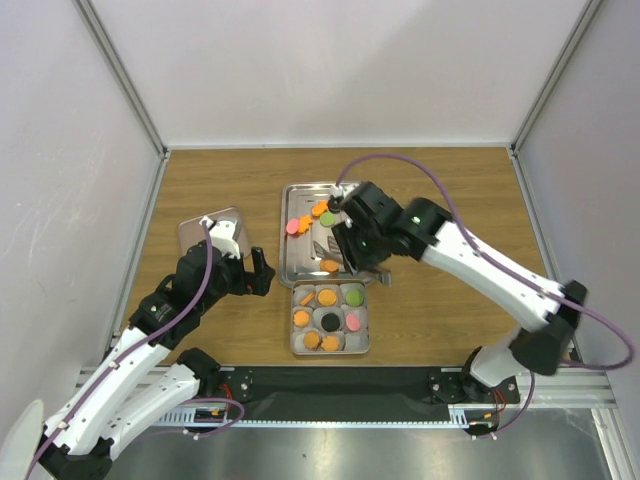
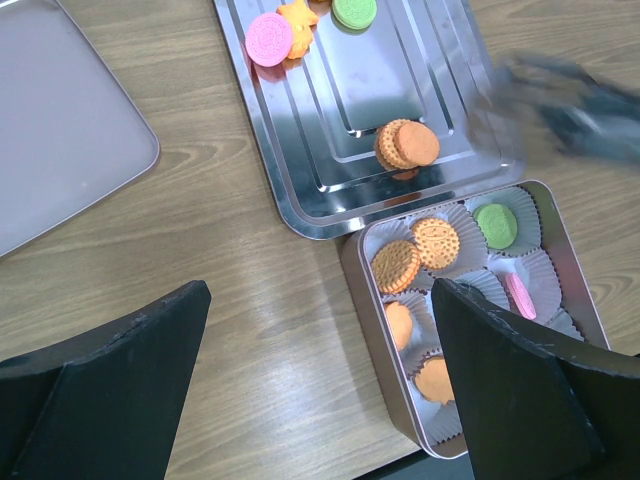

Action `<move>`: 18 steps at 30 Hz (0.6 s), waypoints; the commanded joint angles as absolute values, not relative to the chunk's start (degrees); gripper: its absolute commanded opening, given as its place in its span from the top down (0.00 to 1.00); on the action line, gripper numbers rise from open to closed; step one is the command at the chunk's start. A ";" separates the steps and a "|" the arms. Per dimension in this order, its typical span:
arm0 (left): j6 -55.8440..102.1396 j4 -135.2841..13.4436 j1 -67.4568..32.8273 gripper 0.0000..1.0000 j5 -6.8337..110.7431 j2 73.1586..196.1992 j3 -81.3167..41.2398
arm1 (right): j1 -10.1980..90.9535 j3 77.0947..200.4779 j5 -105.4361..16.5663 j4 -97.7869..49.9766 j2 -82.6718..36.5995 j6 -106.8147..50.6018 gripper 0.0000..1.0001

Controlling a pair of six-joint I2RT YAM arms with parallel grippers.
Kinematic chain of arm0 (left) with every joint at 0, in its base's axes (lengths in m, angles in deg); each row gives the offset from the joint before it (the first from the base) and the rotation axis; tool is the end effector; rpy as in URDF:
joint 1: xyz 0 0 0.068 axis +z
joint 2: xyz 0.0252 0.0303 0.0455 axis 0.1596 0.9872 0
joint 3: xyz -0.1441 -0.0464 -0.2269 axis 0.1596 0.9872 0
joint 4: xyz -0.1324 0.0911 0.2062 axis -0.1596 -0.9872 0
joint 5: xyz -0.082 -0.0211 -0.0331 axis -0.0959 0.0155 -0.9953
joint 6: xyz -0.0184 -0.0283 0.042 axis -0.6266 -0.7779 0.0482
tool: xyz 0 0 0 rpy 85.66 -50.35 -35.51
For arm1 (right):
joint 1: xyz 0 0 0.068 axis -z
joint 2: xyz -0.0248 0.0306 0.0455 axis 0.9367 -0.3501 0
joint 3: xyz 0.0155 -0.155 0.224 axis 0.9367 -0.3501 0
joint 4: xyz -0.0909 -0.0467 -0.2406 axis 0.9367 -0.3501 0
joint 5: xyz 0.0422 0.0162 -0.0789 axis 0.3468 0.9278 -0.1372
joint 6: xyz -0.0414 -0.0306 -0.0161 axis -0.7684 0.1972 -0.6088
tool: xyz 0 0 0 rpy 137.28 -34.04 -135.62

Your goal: Pack the cookies

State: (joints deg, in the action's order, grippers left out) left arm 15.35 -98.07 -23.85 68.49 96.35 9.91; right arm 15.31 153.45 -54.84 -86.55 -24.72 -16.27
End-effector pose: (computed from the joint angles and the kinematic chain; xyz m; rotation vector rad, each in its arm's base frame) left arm 0.1225 -0.0735 0.2999 0.1632 2.1059 -0.4020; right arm 0.1671 0.2289 0.3764 -0.7751 2.4816 0.4259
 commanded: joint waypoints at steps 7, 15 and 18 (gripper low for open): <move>16.09 -96.16 -23.51 0.00 67.51 96.19 9.24 | 24.85 163.87 -63.14 -77.72 -44.40 -23.05 0.43; 16.18 -96.16 -23.60 0.00 67.16 96.45 9.24 | 26.79 171.25 -62.54 -76.05 -54.27 -23.67 0.40; 16.09 -96.16 -23.60 0.00 67.16 96.36 9.24 | 27.32 173.10 -62.97 -75.87 -56.65 -23.67 0.41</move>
